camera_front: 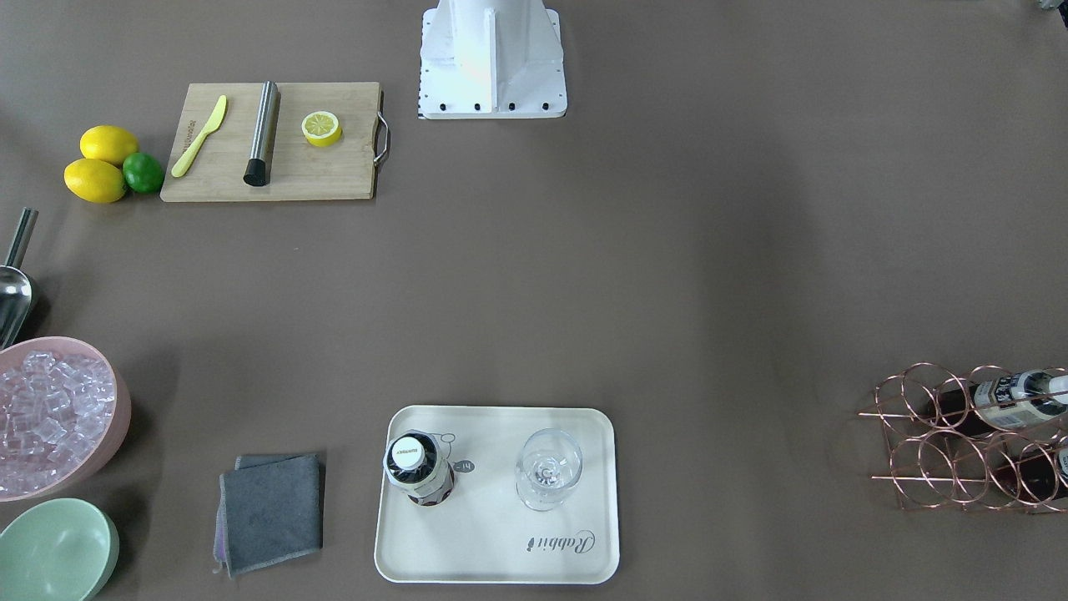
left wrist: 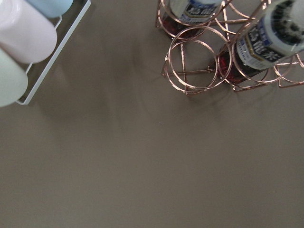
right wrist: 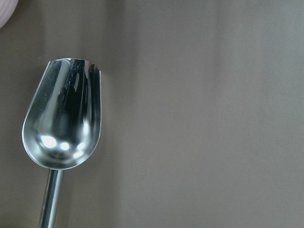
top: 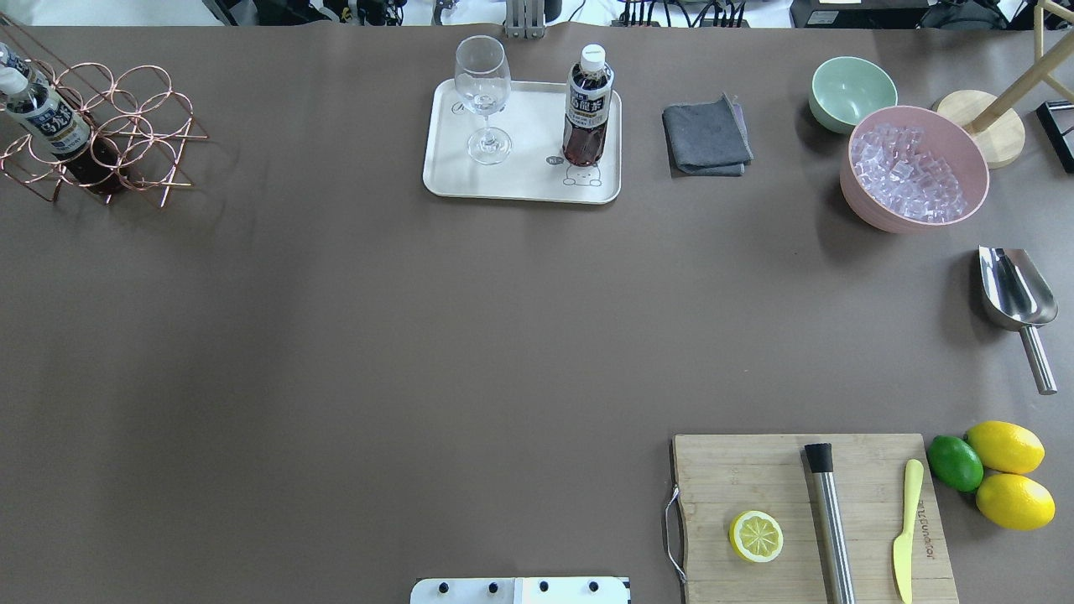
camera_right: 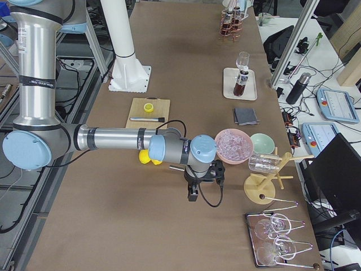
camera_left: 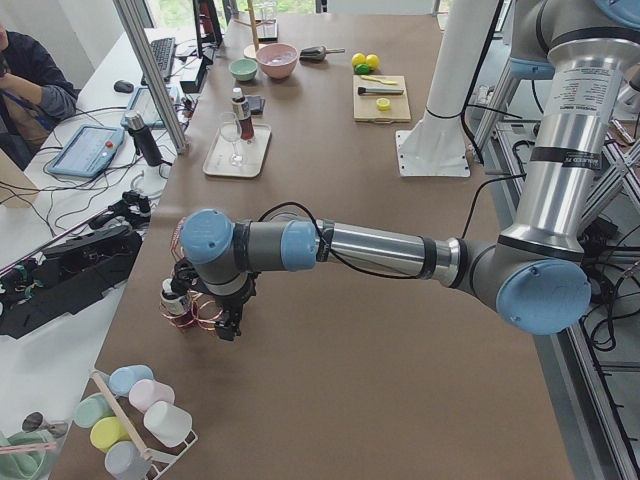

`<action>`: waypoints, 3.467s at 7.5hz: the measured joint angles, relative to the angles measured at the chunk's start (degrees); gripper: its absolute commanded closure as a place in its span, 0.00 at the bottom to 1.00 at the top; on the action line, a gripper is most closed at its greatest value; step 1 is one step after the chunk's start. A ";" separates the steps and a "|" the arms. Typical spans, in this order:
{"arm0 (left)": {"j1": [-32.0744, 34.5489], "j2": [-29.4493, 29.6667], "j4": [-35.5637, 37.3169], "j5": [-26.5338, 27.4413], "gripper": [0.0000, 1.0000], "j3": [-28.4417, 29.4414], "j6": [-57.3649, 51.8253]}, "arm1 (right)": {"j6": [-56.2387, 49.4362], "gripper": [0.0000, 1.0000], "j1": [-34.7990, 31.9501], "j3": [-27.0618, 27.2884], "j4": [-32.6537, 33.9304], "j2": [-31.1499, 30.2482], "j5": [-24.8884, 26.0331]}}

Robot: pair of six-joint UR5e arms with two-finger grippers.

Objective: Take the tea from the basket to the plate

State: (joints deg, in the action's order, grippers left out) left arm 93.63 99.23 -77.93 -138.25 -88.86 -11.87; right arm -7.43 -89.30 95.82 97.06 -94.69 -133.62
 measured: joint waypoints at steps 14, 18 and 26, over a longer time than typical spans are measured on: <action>-3.98 -13.05 -14.62 1.63 0.02 -5.63 13.58 | 0.04 0.00 -0.04 -0.43 0.06 -0.23 -0.10; -3.98 -13.10 -14.58 1.58 0.02 -5.54 13.65 | 0.04 0.00 -0.08 -0.47 0.06 -0.24 -0.06; -3.98 -13.10 -14.53 1.58 0.02 -5.61 13.81 | 0.04 0.00 -0.09 -0.40 0.23 -0.47 -0.15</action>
State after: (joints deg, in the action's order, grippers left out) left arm 89.65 86.13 -92.46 -136.67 -94.47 1.93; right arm -7.38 -89.39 95.42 97.29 -95.15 -133.77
